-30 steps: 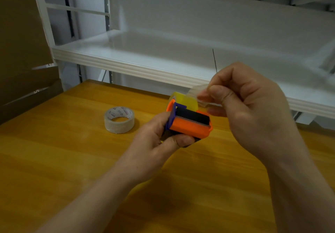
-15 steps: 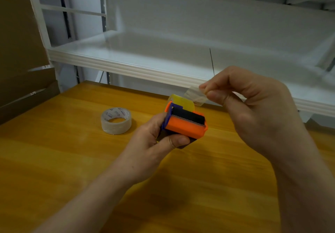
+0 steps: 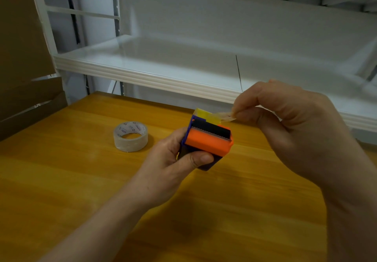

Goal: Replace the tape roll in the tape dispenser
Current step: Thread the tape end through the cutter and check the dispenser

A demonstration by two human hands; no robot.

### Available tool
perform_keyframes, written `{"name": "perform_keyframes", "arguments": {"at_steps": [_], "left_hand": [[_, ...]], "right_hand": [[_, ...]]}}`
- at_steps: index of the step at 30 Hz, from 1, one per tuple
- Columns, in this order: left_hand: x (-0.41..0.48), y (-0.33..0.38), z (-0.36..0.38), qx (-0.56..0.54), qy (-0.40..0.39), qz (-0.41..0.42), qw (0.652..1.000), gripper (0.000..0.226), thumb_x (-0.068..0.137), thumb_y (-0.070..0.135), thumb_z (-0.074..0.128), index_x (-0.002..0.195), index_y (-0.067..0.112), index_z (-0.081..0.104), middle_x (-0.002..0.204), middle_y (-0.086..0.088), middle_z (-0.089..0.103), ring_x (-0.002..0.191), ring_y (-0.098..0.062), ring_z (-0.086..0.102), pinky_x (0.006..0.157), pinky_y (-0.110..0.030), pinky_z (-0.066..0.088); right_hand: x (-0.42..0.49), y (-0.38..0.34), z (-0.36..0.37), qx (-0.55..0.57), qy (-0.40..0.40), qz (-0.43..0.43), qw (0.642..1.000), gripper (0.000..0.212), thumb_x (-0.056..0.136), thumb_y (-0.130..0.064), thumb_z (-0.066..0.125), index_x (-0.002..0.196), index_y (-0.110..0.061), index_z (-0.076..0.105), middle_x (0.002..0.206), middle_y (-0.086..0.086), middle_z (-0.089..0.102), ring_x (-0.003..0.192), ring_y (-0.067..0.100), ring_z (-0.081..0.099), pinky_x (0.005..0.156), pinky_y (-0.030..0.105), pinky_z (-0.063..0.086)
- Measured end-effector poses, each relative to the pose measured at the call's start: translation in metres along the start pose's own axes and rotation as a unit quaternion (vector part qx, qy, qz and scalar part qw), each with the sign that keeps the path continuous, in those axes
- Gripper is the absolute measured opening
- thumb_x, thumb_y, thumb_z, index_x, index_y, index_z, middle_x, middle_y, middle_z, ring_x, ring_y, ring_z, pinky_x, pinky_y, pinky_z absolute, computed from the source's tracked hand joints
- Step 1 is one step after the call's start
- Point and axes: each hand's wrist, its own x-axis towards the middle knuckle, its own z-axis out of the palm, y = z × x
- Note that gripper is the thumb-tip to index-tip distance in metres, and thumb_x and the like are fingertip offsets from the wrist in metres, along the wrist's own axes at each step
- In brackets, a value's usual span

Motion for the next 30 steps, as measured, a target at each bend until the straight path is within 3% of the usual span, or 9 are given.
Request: {"name": "perform_keyframes", "arguments": {"at_steps": [5,10,13,17,22,26,30], "left_hand": [[0.000,0.000,0.001,0.008,0.006,0.001,1.000,0.024,0.082,0.038,0.068,0.106,0.040,0.070,0.106,0.010,0.074,0.101,-0.013,0.070,0.083,-0.027,0.057],[0.000,0.000,0.001,0.009,0.004,0.002,1.000,0.027,0.083,0.039,0.068,0.109,0.040,0.069,0.108,0.011,0.073,0.104,-0.014,0.070,0.084,-0.028,0.057],[-0.001,-0.002,0.001,0.010,-0.001,-0.001,1.000,0.027,0.084,0.040,0.068,0.112,0.038,0.068,0.109,0.010,0.073,0.104,-0.014,0.069,0.085,-0.029,0.056],[-0.001,-0.003,0.002,0.014,0.000,-0.007,1.000,0.031,0.083,0.045,0.070,0.113,0.038,0.067,0.110,0.010,0.072,0.105,-0.015,0.069,0.085,-0.030,0.057],[-0.001,-0.001,0.002,0.034,0.000,0.003,0.999,0.023,0.088,0.035,0.068,0.110,0.041,0.068,0.108,0.012,0.072,0.102,-0.014,0.069,0.084,-0.028,0.057],[-0.001,-0.001,0.002,0.034,-0.001,0.007,0.999,0.025,0.089,0.025,0.069,0.109,0.040,0.068,0.107,0.012,0.073,0.102,-0.013,0.069,0.085,-0.028,0.057],[-0.001,0.000,0.001,0.019,0.000,0.005,1.000,0.023,0.087,0.039,0.070,0.110,0.040,0.068,0.108,0.011,0.073,0.102,-0.013,0.069,0.085,-0.029,0.057]], "right_hand": [[0.000,-0.005,0.004,0.010,-0.003,0.022,1.000,0.009,0.094,-0.023,0.063,0.098,-0.026,0.070,0.086,-0.004,0.071,0.085,0.023,0.066,0.089,0.054,0.051],[0.000,-0.010,0.003,0.019,0.008,0.024,0.999,0.018,0.093,-0.035,0.069,0.109,-0.027,0.071,0.090,-0.021,0.069,0.084,0.005,0.069,0.112,0.052,0.043],[0.000,-0.012,0.001,0.014,0.001,0.036,0.999,0.040,0.085,-0.041,0.068,0.123,-0.026,0.069,0.090,-0.020,0.070,0.091,0.007,0.071,0.110,0.049,0.046],[0.002,-0.012,-0.002,-0.011,-0.016,0.023,1.000,0.021,0.086,-0.040,0.069,0.100,-0.027,0.078,0.089,-0.011,0.076,0.086,0.016,0.070,0.094,0.051,0.054],[0.002,-0.008,-0.002,-0.067,-0.003,-0.007,0.998,0.010,0.088,-0.028,0.070,0.090,-0.022,0.078,0.081,-0.004,0.073,0.082,0.022,0.067,0.103,0.066,0.043],[0.001,-0.009,-0.001,-0.096,0.002,-0.014,0.995,0.007,0.088,-0.023,0.067,0.086,-0.021,0.074,0.086,-0.002,0.073,0.095,0.029,0.070,0.112,0.067,0.028],[0.002,-0.010,0.002,-0.111,0.001,-0.034,0.993,0.011,0.088,-0.008,0.074,0.087,-0.019,0.073,0.092,0.001,0.075,0.111,0.034,0.069,0.111,0.071,0.020]]}}
